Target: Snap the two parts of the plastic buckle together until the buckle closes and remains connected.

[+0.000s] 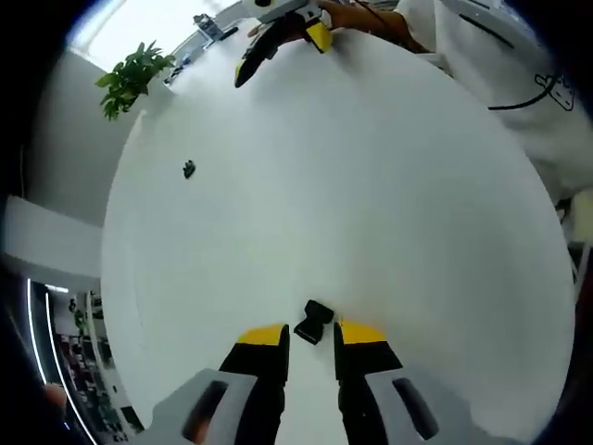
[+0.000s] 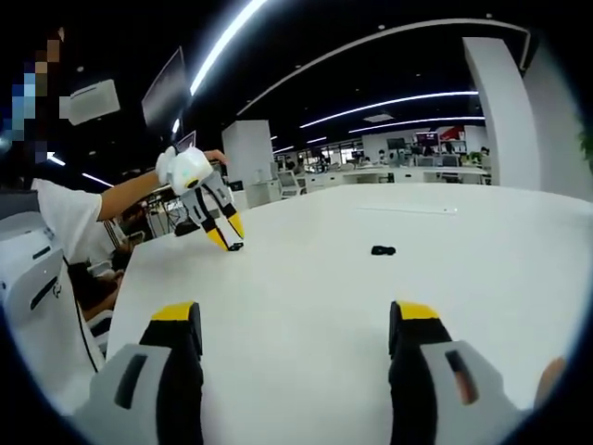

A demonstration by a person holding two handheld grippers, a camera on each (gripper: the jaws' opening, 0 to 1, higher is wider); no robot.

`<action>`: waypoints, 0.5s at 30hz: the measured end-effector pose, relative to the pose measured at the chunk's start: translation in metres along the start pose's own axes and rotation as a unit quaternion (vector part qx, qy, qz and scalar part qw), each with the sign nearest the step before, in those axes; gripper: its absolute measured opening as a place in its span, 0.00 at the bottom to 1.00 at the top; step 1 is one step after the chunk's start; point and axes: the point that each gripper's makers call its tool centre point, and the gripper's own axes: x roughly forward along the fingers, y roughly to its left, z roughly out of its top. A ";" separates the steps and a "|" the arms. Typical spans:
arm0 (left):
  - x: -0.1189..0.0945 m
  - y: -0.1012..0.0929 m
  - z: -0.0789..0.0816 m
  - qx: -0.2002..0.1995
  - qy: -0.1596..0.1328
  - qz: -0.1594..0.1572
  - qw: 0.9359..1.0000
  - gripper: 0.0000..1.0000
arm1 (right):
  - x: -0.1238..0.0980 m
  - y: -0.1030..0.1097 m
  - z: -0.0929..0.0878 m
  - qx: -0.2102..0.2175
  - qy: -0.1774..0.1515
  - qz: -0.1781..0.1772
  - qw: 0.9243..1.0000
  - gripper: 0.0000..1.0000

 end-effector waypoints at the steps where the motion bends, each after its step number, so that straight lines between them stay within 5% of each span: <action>1: 0.001 -0.002 0.001 -0.001 -0.006 -0.012 1.000 0.17 | 0.000 0.000 0.001 0.000 -0.001 0.000 1.000 0.83; 15: 0.005 -0.006 0.004 -0.055 -0.083 -0.078 0.992 0.09 | 0.002 0.004 0.004 0.003 -0.003 0.006 1.000 0.82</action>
